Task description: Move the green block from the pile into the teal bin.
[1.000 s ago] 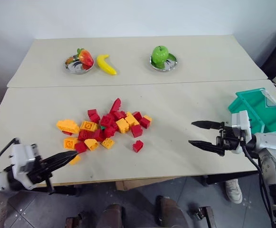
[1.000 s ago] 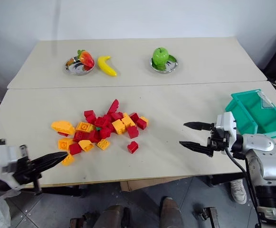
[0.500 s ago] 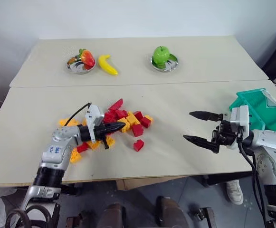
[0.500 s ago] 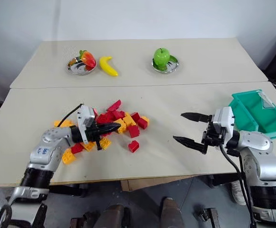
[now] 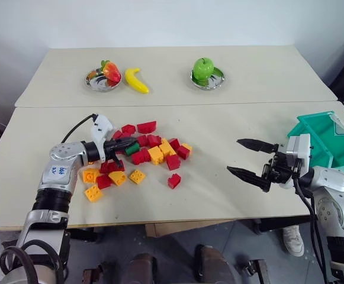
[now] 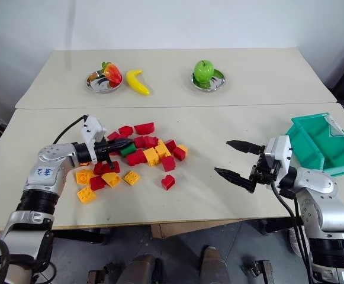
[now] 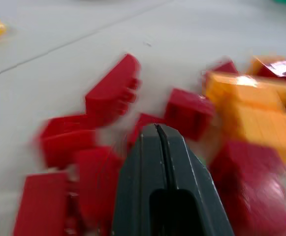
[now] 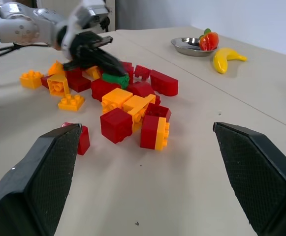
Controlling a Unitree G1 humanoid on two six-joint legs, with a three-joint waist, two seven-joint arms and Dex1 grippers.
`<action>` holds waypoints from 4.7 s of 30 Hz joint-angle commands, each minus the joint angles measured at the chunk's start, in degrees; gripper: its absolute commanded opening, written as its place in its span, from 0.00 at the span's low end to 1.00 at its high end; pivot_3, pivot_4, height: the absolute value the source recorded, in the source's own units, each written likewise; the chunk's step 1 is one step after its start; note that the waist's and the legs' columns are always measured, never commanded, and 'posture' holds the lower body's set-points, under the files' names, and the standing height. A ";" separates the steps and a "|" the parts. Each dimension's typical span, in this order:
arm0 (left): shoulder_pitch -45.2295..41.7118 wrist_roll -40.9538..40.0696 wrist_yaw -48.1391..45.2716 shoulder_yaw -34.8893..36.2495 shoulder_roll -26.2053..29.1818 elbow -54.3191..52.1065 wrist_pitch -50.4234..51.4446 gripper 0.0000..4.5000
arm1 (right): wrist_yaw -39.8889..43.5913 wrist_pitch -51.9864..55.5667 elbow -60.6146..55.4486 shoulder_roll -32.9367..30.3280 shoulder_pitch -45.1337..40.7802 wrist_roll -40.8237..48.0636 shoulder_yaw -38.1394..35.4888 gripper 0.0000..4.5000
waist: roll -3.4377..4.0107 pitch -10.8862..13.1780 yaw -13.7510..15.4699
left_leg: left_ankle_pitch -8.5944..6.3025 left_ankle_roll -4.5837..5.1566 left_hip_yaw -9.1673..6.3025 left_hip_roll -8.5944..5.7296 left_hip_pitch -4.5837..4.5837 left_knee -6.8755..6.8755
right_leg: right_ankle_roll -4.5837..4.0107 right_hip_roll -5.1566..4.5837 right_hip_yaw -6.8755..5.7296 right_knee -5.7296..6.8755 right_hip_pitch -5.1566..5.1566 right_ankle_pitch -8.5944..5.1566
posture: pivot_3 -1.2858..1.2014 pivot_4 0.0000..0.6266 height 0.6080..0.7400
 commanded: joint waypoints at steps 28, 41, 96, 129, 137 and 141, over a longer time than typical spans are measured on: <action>51.84 -19.15 8.36 45.60 2.45 -32.18 6.58 0.93 | 5.03 -3.37 6.25 3.77 -8.58 -1.52 4.82 1.00 | 0.00 0.01 0.25 | -0.24 0.11 -0.28 0.22 0.05 -0.03 | -0.04 -0.10 0.07 -0.12 -0.07 -0.02 | 0.52 0.24 1.00; 28.51 -11.87 10.84 18.20 11.40 -38.31 14.82 0.91 | 5.69 -4.70 9.32 3.94 -10.84 -2.57 5.14 1.00 | 0.02 0.01 -0.19 | -0.27 0.07 -0.17 0.16 0.08 -0.03 | -0.08 0.00 0.06 -0.06 -0.11 0.01 | 0.52 0.24 1.00; -30.45 7.25 -10.13 -15.48 -14.30 6.22 7.37 0.34 | -8.38 -1.55 -9.86 -4.48 14.57 1.12 -22.35 1.00 | -0.09 0.07 2.75 | -0.35 0.24 0.31 0.02 -0.10 0.24 | 0.04 -0.04 -0.32 -0.19 0.03 0.07 | 0.52 0.24 1.00; -20.42 -2.35 -20.19 9.08 -14.51 21.59 -24.39 1.00 | -8.43 1.48 -11.02 -4.58 28.79 2.26 -25.57 1.00 | 0.03 0.00 1.27 | -0.50 0.63 0.81 0.18 0.11 0.11 | 0.36 -0.10 -0.52 -0.85 0.21 0.39 | 0.52 0.24 1.00; 7.11 -8.24 -11.37 15.26 -0.47 -12.96 -7.14 1.00 | -1.52 -1.40 2.48 -9.56 20.76 -1.70 -20.16 1.00 | 0.04 0.00 1.43 | -0.54 0.63 0.70 0.20 0.02 0.35 | 0.30 -0.19 -0.59 -0.78 0.25 0.44 | 0.52 0.24 1.00; 16.76 -7.71 -9.84 15.59 4.53 -23.45 -4.42 1.00 | 1.97 3.01 2.95 -13.89 10.49 -4.51 -8.63 1.00 | 0.12 0.00 0.54 | -0.56 0.58 0.74 0.32 0.18 0.38 | 0.25 -0.17 -0.58 -0.76 0.30 0.48 | 0.52 0.24 1.00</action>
